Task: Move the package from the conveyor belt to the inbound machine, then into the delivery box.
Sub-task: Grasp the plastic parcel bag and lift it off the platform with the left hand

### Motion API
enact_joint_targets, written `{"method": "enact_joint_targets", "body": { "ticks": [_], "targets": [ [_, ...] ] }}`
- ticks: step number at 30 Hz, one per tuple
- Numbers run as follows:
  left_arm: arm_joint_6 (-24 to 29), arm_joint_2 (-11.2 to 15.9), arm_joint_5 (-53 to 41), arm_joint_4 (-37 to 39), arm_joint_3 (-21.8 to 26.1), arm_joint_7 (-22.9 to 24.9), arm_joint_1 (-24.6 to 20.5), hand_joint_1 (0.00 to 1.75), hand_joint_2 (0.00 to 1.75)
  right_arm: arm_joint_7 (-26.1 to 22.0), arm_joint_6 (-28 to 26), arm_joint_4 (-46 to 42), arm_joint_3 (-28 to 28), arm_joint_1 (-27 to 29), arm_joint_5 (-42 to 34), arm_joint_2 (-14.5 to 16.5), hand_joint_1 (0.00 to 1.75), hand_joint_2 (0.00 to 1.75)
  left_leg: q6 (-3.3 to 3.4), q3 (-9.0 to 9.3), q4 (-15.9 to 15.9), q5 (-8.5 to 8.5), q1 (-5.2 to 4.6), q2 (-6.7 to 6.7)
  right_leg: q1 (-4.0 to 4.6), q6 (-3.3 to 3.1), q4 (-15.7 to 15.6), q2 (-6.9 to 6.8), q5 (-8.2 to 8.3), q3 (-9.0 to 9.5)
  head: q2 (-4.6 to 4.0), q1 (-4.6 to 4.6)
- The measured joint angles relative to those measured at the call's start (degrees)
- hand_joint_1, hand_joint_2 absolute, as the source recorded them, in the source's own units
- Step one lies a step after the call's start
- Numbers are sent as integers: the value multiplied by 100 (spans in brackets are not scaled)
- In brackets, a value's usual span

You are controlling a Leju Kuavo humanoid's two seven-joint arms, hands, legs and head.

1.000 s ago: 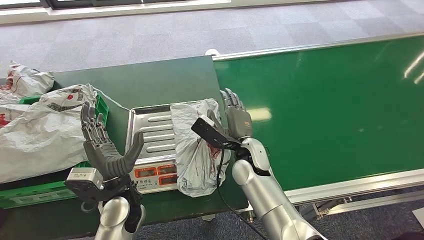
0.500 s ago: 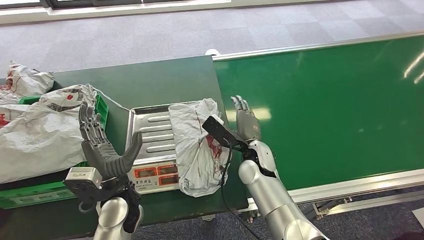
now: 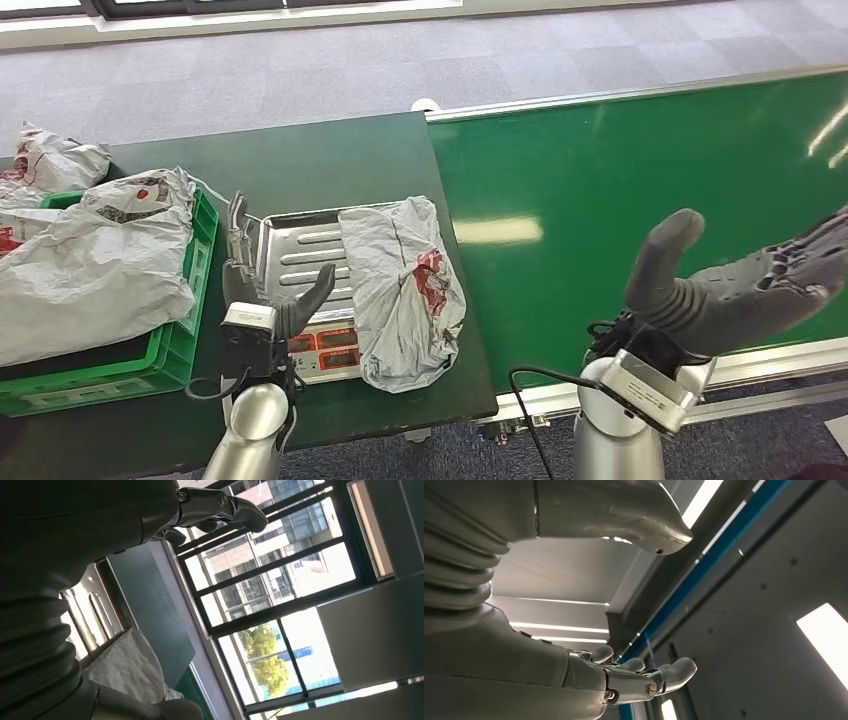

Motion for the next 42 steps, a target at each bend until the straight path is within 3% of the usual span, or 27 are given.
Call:
{"method": "enact_joint_targets", "body": {
  "ticks": [11,18,24,31,42],
  "targets": [
    [-193,62,-760,893,-137,236,-531,0,175,1,11,-424,2,41,-79,-9,0,175,-1,3,0,7,0,6,1,-4,2,7,8,0,0,0],
    [-1272,156,-2409,1920,-577,824,-1157,0,175,0,20,-419,49,31,-319,-9,0,175,0,-1,1,8,-2,1,-3,-3,1,2,9,2,0,1],
    [-1928,138,-3009,3199,-980,805,-1825,0,175,1,22,-327,183,-4,-386,-9,0,175,1,1,0,9,-2,0,-2,-2,2,2,10,3,0,0],
    [-2054,40,-3144,4101,-1220,659,-2250,0,175,1,31,-214,208,-21,-391,-9,0,175,1,0,0,10,-2,-6,-3,-1,2,-1,10,7,0,1],
    [-2054,13,-3150,4449,-1284,654,-2410,0,175,-1,31,-151,208,-28,-391,-9,0,175,4,4,0,12,-2,-9,-3,-1,2,-4,10,13,0,1]
  ]
}}
